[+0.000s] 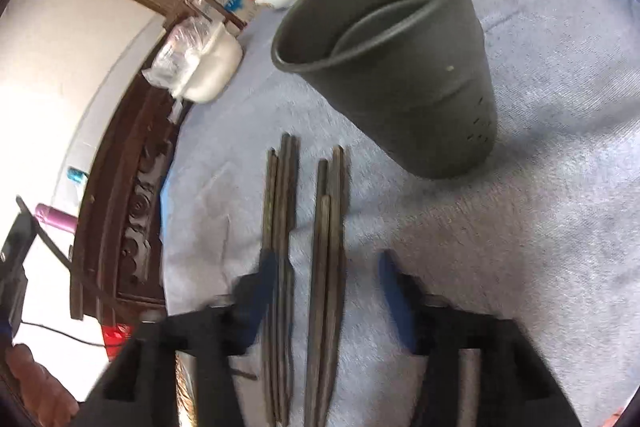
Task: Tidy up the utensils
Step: 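Lift the left gripper's chopstick upright while the right gripper raises its chopstick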
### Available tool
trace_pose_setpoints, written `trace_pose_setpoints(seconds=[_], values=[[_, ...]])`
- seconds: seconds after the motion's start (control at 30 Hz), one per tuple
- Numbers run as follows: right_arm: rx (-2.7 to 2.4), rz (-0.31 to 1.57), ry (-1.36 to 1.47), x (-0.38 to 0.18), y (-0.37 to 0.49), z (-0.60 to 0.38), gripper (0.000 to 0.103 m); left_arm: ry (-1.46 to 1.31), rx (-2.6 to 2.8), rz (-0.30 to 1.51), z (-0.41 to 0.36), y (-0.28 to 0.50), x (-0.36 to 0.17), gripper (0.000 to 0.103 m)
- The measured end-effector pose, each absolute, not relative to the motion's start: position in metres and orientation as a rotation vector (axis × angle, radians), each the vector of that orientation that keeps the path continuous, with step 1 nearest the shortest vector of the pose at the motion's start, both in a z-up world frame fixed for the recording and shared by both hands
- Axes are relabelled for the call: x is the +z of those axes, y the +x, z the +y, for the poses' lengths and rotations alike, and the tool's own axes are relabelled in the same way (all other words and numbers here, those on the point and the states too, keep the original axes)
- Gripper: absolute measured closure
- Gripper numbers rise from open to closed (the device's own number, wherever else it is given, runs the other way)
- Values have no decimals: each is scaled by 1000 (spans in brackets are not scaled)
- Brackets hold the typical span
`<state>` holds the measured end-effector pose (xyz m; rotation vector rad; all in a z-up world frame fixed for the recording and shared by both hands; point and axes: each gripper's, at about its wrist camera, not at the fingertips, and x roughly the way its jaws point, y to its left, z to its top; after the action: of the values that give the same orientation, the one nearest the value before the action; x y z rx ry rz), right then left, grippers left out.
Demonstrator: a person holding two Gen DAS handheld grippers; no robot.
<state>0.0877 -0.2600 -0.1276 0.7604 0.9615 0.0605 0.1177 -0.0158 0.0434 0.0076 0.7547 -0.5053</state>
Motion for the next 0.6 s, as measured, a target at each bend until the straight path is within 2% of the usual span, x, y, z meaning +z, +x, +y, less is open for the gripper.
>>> trace_pose_setpoints(seconds=[0.03, 0.07, 0.13, 0.17, 0.33, 0.6], values=[[40, 952, 745, -128, 87, -262, 49, 6, -506, 753, -14, 117, 44, 98], [18, 958, 731, -129, 89, -262, 72, 3, -507, 753, -12, 116, 44, 98], [29, 998, 757, -138, 96, -262, 84, -5, -507, 754, -7, 117, 44, 97], [37, 1011, 763, -141, 97, -262, 87, -8, -505, 753, -4, 116, 44, 97], [46, 1012, 737, -138, 99, -251, 94, -20, -501, 750, 3, 116, 42, 97], [110, 893, 643, -96, 86, -233, 95, -23, -521, 754, -1, 112, 46, 97]])
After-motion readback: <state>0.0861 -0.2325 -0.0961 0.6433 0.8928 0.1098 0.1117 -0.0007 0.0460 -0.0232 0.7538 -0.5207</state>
